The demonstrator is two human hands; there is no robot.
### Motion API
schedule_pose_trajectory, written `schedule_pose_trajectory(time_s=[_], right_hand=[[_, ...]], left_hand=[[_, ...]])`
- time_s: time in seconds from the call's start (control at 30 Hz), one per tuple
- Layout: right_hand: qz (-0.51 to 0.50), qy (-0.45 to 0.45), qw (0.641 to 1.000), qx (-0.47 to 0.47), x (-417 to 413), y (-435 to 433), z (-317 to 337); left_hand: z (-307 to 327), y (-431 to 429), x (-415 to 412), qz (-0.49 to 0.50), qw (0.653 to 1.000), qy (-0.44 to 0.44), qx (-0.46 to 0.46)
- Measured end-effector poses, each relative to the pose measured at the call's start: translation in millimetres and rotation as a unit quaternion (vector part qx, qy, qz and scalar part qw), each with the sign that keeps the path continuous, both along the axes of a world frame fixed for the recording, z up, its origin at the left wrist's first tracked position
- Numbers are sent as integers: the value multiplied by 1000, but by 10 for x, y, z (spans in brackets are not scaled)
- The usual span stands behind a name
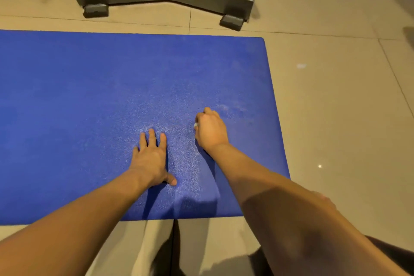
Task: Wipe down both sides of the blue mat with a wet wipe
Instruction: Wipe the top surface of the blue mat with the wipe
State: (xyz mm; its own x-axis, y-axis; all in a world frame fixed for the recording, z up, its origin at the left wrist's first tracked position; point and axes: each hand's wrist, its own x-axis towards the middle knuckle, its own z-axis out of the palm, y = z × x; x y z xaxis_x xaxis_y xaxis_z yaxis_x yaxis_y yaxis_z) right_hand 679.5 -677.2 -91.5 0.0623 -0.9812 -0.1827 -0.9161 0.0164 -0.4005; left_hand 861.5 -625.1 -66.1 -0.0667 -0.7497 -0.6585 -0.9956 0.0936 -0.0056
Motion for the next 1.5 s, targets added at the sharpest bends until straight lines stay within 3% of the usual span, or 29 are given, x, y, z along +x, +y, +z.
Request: schedule_pose_trajectory(time_s=[0.1,0.23,0.33,0.43,0.5,0.63,0.73,0.8,0.93,1.07,1.23,1.37,1.5], right_hand=[[5,22,1000,-12,-163,3,1],[-113,62,991,-29,-860,127,-48],[-231,32,972,-37,-1229,185,-73],[-304,-29,952,-19,-998,132,-67],[-291,-60,955,-11,-627,124,-41],[-156,-69,985,-5,118,254,-44],[-78,-45,996,-9,56,276,-61],[-93,-26,995,-13,-261,273,-66],[-233,14,972,-19,-929,338,-37],[-332,-13,943,-5,-844,354,-49],[-235,-80,969,15,82,519,-70],[-111,-33,993,16,228,601,1],[-181,24,983,-5,-428,576,-25]], left_hand=[[-5,1,5,-3,1000,-1,-7],[16,2,-12,-6,1000,-3,-7],[23,7,-13,-7,1000,-3,-11],[17,9,-23,-4,1000,-3,-10],[21,4,-31,-4,1000,-4,-11],[7,7,-30,-4,1000,-3,-7],[15,-11,-41,-6,1000,-9,-3],[21,-20,-50,-10,1000,-15,2],[32,-21,-51,-18,1000,-19,0],[31,-26,-83,-19,999,-28,2],[23,-41,-95,-17,999,-26,6],[14,-32,-67,-23,999,-23,4],[2,-27,-41,-30,999,-16,-5]])
